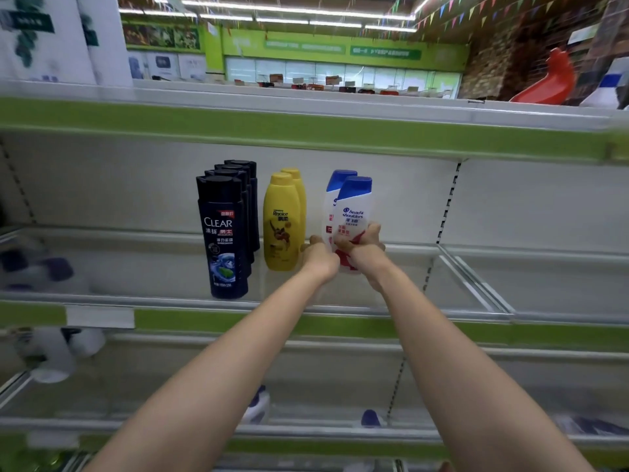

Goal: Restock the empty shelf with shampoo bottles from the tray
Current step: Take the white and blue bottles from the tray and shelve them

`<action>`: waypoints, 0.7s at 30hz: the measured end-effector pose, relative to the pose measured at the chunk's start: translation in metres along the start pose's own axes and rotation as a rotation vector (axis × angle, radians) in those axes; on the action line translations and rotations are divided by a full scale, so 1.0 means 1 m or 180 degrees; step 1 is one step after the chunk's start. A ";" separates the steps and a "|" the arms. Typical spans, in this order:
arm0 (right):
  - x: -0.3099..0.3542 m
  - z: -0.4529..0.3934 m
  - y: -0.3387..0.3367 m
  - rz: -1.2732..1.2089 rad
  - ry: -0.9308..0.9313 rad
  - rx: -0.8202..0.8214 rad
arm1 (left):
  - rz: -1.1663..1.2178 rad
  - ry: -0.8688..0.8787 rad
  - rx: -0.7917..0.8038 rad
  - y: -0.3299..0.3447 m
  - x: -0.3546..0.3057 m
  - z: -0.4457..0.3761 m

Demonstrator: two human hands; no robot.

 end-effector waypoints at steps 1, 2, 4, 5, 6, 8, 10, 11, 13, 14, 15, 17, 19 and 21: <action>0.003 0.000 0.002 0.0290 -0.0037 -0.0067 | -0.0048 0.0000 0.0028 0.000 0.000 0.002; 0.007 0.000 0.007 0.0547 -0.0103 -0.0087 | -0.0086 -0.0002 0.0063 -0.001 0.000 0.003; 0.010 0.000 0.014 0.0770 -0.0120 -0.0066 | -0.0118 0.0021 0.0045 -0.004 0.000 0.005; 0.011 0.002 0.016 0.0794 -0.0087 -0.0041 | -0.0146 0.0028 0.0032 -0.006 0.000 0.006; 0.011 0.001 0.018 0.0801 -0.0055 -0.0032 | -0.0161 0.0033 0.0020 -0.007 0.000 0.007; 0.012 0.001 0.019 0.0876 0.0002 -0.0027 | -0.0207 0.0027 0.0016 -0.009 0.000 0.009; 0.014 0.004 0.017 0.0921 0.0019 -0.0049 | -0.0287 0.0046 0.0021 -0.011 -0.003 0.013; 0.014 0.006 0.015 0.0926 0.0055 -0.0043 | -0.0307 0.0064 0.0018 -0.012 -0.005 0.016; 0.013 0.015 0.009 0.1013 0.0134 0.0069 | -0.0345 0.0101 -0.0002 -0.015 -0.009 0.023; 0.014 0.021 0.006 0.1159 0.0138 0.0153 | -0.0365 0.0117 -0.0015 -0.017 -0.012 0.028; 0.016 0.028 0.003 0.1435 0.0129 0.0249 | -0.0382 0.0134 -0.0040 -0.019 -0.014 0.034; 0.021 0.043 -0.006 0.2097 0.0024 0.0315 | -0.0437 0.0192 -0.0126 -0.024 -0.019 0.046; 0.028 0.061 -0.014 0.2520 -0.0171 0.0317 | -0.0549 0.0293 -0.0226 -0.026 -0.024 0.066; 0.037 0.082 -0.017 0.2717 -0.0407 0.0369 | -0.0657 0.0421 -0.0278 -0.025 -0.029 0.088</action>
Point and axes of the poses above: each hand's wrist, its own z-axis away from the middle knuckle, its own y-axis out of the palm, x = y × z, the point moved 10 cm from there along -z, towards the middle knuckle, and after that the axes turned 3 degrees about x, right-handed, at the moved point
